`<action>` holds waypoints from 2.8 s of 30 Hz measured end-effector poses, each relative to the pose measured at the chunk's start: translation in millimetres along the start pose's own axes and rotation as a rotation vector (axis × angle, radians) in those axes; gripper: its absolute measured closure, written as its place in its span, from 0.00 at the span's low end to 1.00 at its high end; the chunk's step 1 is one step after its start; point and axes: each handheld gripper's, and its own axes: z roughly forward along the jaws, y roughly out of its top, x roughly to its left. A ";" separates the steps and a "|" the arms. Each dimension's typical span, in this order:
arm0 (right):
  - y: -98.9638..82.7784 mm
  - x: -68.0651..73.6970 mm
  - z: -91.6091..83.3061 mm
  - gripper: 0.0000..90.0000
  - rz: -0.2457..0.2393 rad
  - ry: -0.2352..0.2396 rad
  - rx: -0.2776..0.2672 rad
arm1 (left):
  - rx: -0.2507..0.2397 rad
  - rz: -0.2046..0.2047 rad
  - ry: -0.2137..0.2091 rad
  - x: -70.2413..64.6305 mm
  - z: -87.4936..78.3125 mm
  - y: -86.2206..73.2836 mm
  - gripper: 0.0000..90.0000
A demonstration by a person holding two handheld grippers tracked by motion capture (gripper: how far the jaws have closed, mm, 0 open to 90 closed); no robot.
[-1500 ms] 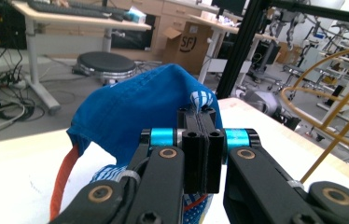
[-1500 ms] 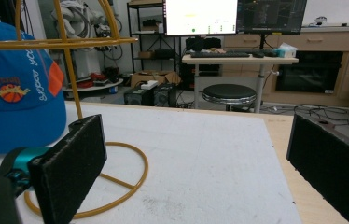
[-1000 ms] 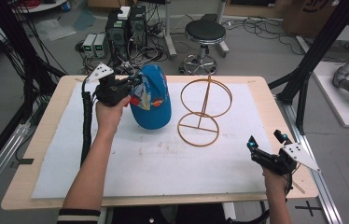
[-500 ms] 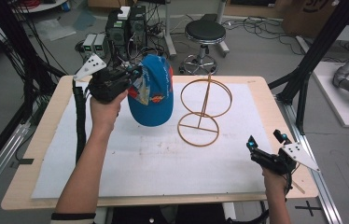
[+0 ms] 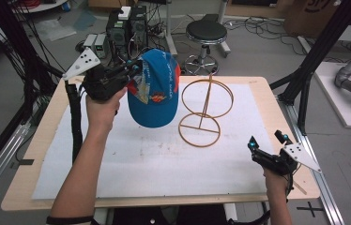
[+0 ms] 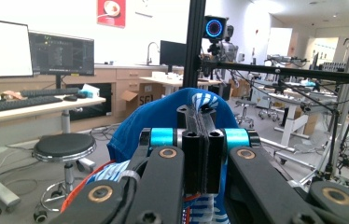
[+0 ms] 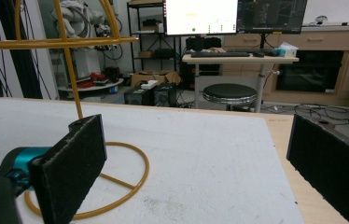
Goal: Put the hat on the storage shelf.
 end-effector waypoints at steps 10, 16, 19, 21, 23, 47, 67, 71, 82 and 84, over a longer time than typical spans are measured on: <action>-0.4 0.3 0.0 0.05 0.002 0.000 0.006 | -0.019 0.003 -0.045 -13.7 1.4 8.6 0.99; -0.5 -0.3 0.4 0.05 -0.001 -0.001 -0.001 | -0.041 0.002 -0.078 -23.1 4.3 13.0 0.99; -0.6 -0.4 0.4 0.05 -0.001 -0.001 -0.001 | -0.051 -0.006 -0.091 -25.7 5.3 14.2 0.99; -0.7 -0.6 0.2 0.05 -0.001 -0.001 0.002 | -0.052 -0.005 -0.094 -27.4 6.2 14.4 0.99; -1.0 -0.9 0.1 0.05 0.000 -0.002 0.006 | -0.057 -0.013 -0.106 -29.3 7.8 14.5 0.99; -1.2 -0.9 0.7 0.05 -0.003 0.000 0.003 | -0.093 -0.014 -0.206 -58.6 30.7 22.1 0.99; -1.4 -1.0 1.1 0.05 0.002 0.002 0.006 | -0.036 0.089 -0.186 -70.0 73.8 5.4 0.99; -1.9 -1.4 1.5 0.05 0.002 0.001 0.005 | -0.026 0.108 -0.174 -67.6 80.3 2.5 0.99; -2.5 -1.6 2.2 0.05 -0.002 0.002 0.010 | 0.030 0.119 -0.146 -56.8 98.1 -7.7 0.99; -2.6 -1.2 2.3 0.05 0.000 0.002 0.011 | 0.039 0.125 -0.141 -54.3 101.2 -9.6 0.99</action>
